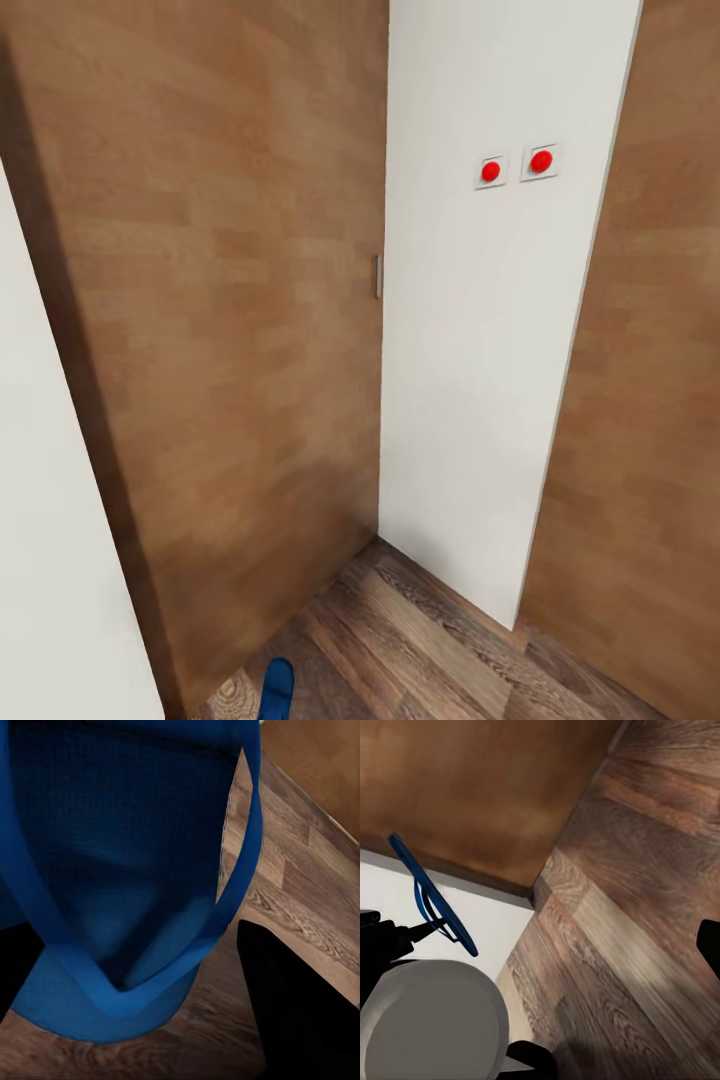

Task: In the bedroom, move the book from the bed onto either nightstand, and place the two sandals side by side next to the bed.

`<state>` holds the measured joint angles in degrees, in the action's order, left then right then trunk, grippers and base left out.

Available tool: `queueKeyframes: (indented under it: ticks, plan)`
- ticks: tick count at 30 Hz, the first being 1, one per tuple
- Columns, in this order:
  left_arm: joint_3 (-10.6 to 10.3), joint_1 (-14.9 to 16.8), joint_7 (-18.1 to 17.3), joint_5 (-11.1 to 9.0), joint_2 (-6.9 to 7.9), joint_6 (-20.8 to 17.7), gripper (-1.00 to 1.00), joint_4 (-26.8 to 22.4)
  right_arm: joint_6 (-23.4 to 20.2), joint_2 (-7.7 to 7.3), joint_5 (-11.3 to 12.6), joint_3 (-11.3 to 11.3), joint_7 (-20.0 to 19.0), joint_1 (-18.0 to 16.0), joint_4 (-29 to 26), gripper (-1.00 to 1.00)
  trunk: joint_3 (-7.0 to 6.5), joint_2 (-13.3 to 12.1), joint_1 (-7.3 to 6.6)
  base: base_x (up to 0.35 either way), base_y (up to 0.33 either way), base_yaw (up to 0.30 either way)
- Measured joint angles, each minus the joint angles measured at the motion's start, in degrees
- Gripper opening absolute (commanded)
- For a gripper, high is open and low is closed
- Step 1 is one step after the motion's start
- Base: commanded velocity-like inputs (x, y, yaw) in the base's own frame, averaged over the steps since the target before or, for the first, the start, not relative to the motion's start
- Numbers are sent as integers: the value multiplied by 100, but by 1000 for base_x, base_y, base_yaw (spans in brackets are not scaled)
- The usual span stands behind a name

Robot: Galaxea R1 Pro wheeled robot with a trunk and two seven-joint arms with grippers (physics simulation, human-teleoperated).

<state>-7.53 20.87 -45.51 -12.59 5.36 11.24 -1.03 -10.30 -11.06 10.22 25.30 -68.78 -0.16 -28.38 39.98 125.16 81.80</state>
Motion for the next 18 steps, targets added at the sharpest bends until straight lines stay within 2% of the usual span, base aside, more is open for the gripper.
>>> queueKeyframes:
  ticks: [18]
  plan:
    - [0,0,0,1,0,-6,-100,0,0,1,0,7,0,0,0,100,-72,0,0,0,0,271]
